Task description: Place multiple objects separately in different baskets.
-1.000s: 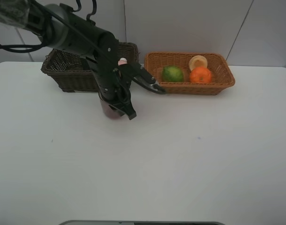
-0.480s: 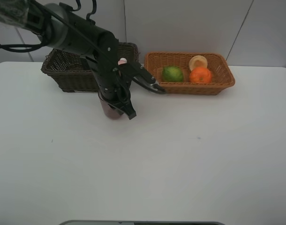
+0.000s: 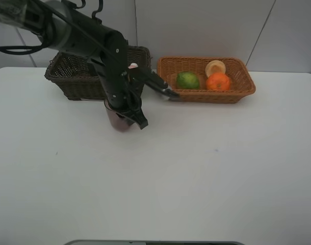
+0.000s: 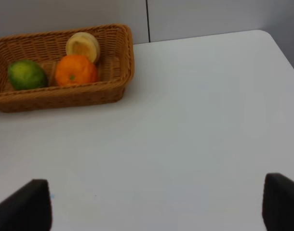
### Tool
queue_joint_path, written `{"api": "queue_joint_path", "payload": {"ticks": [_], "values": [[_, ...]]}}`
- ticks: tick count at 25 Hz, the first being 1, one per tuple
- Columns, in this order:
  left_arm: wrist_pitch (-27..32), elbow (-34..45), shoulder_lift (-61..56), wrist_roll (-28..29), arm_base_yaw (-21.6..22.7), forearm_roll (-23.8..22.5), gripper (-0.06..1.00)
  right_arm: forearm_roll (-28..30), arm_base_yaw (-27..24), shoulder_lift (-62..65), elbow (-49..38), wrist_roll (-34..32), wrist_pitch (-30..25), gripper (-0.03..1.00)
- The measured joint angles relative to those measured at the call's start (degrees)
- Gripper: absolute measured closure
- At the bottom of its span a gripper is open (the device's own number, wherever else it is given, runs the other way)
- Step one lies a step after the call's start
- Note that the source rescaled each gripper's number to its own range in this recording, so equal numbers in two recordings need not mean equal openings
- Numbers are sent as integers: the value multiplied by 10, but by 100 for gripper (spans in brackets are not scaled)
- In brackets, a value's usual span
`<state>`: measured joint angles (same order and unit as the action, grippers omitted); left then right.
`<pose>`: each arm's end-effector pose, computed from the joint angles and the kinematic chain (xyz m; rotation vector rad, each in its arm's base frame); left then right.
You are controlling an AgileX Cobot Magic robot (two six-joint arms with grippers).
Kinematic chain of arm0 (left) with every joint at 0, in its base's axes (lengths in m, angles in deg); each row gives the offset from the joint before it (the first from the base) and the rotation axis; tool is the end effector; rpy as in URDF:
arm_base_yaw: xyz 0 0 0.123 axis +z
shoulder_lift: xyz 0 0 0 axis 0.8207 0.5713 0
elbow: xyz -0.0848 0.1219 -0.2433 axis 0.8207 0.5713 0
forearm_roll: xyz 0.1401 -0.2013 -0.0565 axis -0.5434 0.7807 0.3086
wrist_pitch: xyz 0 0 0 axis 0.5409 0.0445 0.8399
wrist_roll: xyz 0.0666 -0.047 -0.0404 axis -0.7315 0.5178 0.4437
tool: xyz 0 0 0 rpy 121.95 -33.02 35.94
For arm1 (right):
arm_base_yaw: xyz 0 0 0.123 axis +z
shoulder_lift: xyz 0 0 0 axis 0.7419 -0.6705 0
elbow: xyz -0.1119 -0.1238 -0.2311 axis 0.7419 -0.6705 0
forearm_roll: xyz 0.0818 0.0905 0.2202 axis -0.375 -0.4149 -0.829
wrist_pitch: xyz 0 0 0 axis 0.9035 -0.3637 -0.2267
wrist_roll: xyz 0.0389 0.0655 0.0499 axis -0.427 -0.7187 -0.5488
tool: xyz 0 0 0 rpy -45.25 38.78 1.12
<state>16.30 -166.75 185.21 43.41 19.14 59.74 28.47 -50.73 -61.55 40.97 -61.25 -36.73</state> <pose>0.3340 -0.2401 0.1336 1.2485 2.5544 -0.0405 -0.0093 -0.0059 0.2840 0.1258 2.0078 -0.0813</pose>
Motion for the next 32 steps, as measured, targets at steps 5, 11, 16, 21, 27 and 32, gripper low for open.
{"api": "queue_joint_path", "payload": {"ticks": [5,11,16,21,27,32], "values": [[55,0,-50,116,3,0,94,0,0,0,0,0,0,7],[144,-1,-113,241,32,-8,94,0,0,0,0,0,0,7],[171,-1,-162,298,72,-60,94,0,0,0,0,0,0,7],[165,-1,-207,308,125,-84,94,0,0,0,0,0,0,7],[90,-1,-218,310,178,-112,94,0,0,0,0,0,0,7],[-10,1,-218,310,204,-138,94,0,0,0,0,0,0,7]]}}
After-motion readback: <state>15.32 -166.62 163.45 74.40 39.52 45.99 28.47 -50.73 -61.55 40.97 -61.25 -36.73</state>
